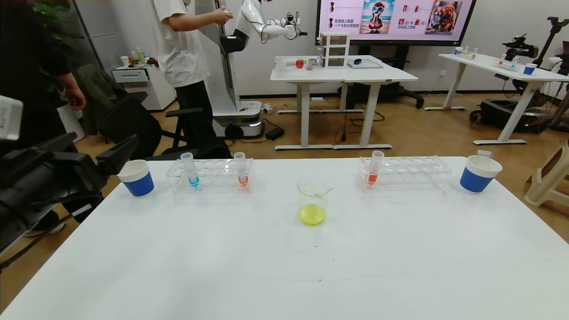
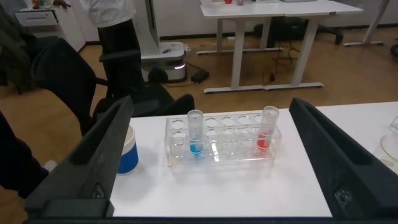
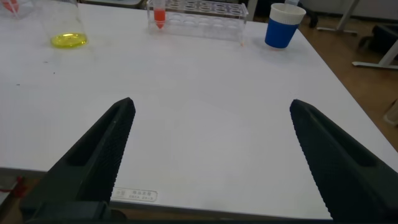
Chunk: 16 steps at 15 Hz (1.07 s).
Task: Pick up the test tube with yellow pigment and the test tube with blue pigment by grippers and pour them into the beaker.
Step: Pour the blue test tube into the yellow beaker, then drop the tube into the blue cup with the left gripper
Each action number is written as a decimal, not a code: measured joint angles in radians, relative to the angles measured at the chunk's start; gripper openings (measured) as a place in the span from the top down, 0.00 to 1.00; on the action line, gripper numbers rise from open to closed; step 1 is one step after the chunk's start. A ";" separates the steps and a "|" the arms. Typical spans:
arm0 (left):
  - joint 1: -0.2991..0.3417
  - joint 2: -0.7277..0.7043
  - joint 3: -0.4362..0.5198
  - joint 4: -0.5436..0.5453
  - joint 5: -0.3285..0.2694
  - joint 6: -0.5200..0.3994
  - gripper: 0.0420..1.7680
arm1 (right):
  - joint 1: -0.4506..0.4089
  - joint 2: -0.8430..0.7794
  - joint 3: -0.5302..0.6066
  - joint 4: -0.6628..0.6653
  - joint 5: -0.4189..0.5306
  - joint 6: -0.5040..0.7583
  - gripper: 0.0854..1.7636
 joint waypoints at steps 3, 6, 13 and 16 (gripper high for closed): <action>-0.001 0.210 -0.001 -0.213 0.005 0.003 0.01 | 0.000 0.000 0.000 0.000 0.000 0.000 0.02; -0.005 0.410 0.003 -0.422 0.024 0.008 0.01 | 0.000 0.000 0.000 0.000 0.000 0.000 0.02; -0.046 0.677 0.001 -0.530 0.059 -0.010 0.01 | 0.000 0.000 0.000 0.000 0.000 0.000 0.02; -0.047 0.739 -0.048 -0.541 0.098 -0.011 0.01 | 0.000 0.000 0.000 0.000 0.000 0.000 0.02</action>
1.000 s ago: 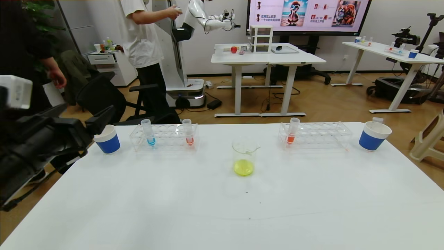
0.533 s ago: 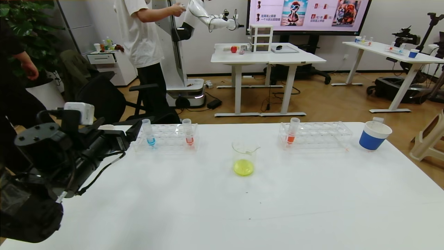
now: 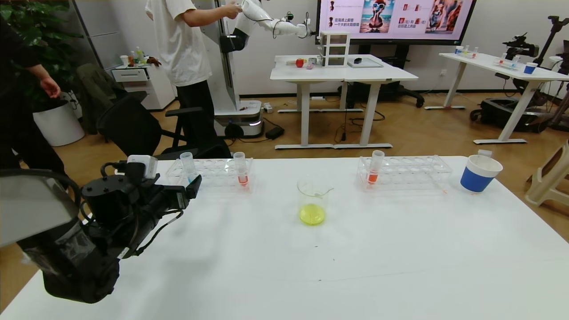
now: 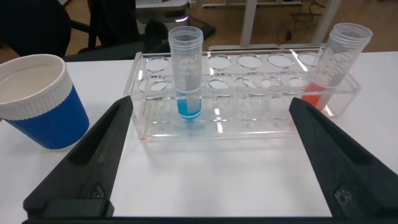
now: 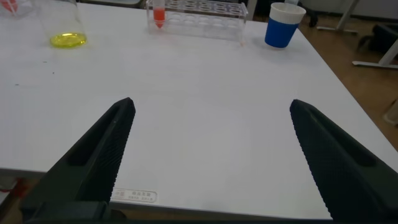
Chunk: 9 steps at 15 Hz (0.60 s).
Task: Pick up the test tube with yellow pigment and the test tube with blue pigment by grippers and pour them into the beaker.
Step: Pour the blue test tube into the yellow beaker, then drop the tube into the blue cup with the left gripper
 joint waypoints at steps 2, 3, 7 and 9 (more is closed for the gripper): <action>0.000 0.039 -0.056 0.000 0.027 -0.002 0.01 | 0.000 0.000 0.000 0.000 0.000 0.000 0.02; 0.000 0.061 -0.090 0.000 0.030 -0.002 0.01 | 0.000 0.000 0.000 0.000 0.000 0.000 0.02; -0.002 0.140 -0.224 0.003 0.044 -0.004 0.01 | 0.000 0.000 0.000 0.000 0.000 0.000 0.02; -0.001 0.181 -0.277 0.006 0.045 -0.005 0.01 | 0.000 0.000 0.000 0.000 0.000 0.000 0.02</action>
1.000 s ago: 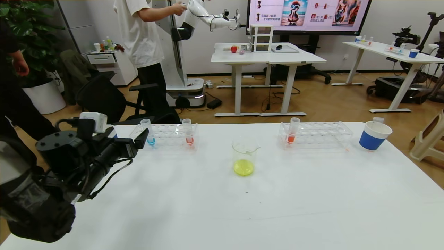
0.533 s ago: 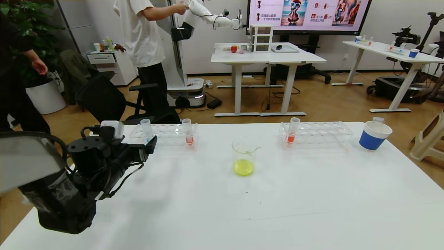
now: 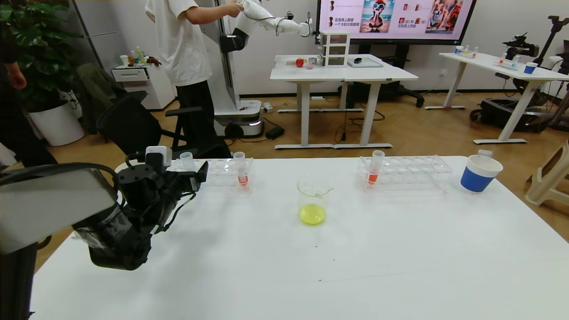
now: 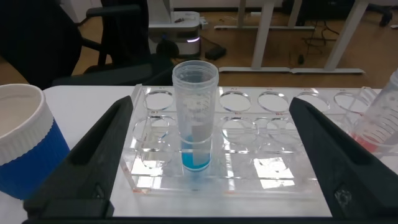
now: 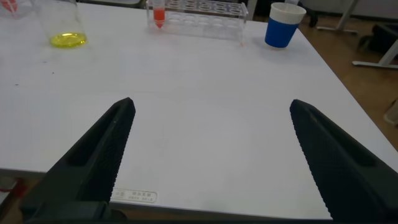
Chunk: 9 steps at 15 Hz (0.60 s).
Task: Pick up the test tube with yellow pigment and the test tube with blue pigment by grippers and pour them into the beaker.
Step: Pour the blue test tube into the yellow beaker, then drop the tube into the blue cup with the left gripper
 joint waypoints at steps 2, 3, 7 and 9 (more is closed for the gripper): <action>0.002 0.035 -0.047 0.001 0.000 -0.001 0.01 | 0.000 0.000 0.000 0.000 0.000 0.000 0.02; 0.003 0.050 -0.070 0.002 0.001 -0.002 0.01 | 0.000 0.000 0.000 0.000 0.000 0.000 0.02; 0.004 0.098 -0.155 0.009 0.027 -0.001 0.01 | 0.000 0.000 0.000 0.000 0.000 0.000 0.02; 0.005 0.106 -0.166 0.010 0.029 -0.001 0.01 | 0.000 0.000 0.000 0.000 0.000 0.000 0.02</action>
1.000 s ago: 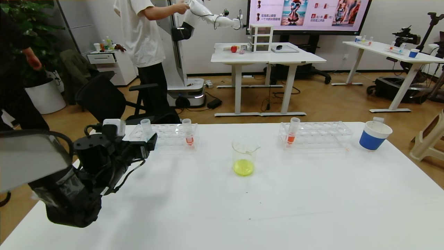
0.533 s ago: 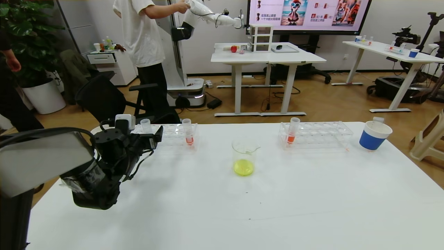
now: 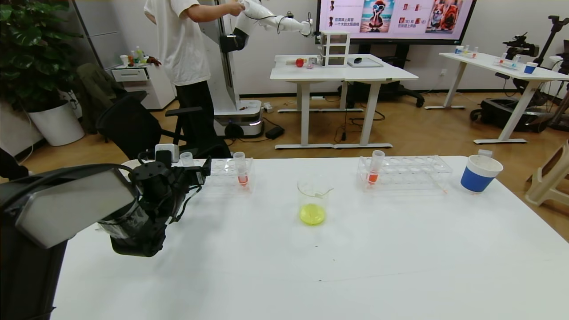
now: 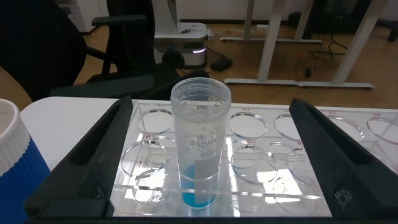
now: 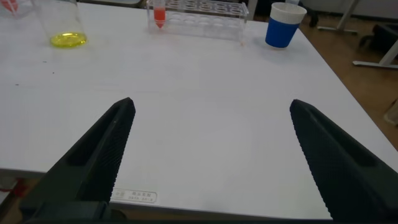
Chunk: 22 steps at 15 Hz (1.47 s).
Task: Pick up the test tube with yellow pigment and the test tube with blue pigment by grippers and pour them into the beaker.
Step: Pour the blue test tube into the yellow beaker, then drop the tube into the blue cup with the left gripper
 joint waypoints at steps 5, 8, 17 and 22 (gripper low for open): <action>0.008 0.005 -0.004 0.000 -0.001 -0.003 0.30 | 0.000 0.000 0.000 0.000 0.000 0.000 0.02; 0.010 -0.001 -0.004 -0.001 -0.001 -0.004 0.84 | 0.000 0.000 0.000 0.000 0.000 0.000 0.02; -0.005 -0.096 -0.023 0.142 0.002 -0.003 0.73 | 0.000 0.000 0.000 0.000 0.000 0.000 0.02; -0.013 -0.211 -0.055 0.306 -0.010 -0.006 0.73 | 0.000 0.000 0.000 0.000 0.000 0.000 0.02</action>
